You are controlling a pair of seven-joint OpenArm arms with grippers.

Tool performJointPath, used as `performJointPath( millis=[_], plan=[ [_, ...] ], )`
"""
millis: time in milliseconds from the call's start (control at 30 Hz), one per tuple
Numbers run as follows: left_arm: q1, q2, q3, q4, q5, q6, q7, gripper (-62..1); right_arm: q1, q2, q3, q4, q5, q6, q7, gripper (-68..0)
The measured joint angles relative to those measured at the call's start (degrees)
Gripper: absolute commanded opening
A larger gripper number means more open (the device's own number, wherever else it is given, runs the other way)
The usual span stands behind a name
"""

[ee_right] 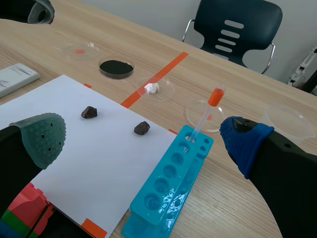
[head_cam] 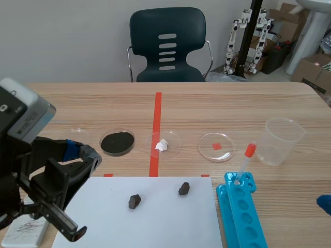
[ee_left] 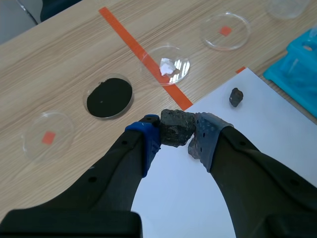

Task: Put the mineral in the empty petri dish

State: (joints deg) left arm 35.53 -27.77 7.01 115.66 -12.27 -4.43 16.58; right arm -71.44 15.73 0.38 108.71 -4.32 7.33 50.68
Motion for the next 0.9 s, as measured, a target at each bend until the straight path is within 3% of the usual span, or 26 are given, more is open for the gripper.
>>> performJointPath(
  millis=[167,267,733,900],
  plan=[
    [-10.12,2.34,1.97,-9.33,-5.49,15.19,5.27,-50.9,0.0,0.0,0.0,0.0,0.0,0.0,-0.02,0.4],
    [-16.72,4.04,1.84,-17.11,-6.32,20.7,7.52,-50.9,0.0,-0.02,0.0,0.0,0.0,0.0,0.0,0.4],
    [-44.0,9.42,1.81,-49.05,-8.37,19.74,8.11,-50.2,0.0,-0.02,0.0,0.0,0.0,0.0,0.0,0.4],
    [-50.47,10.1,2.32,-57.53,-8.35,14.67,7.41,-46.8,0.0,0.0,0.0,0.0,0.0,0.0,-0.02,0.4]
  ],
)
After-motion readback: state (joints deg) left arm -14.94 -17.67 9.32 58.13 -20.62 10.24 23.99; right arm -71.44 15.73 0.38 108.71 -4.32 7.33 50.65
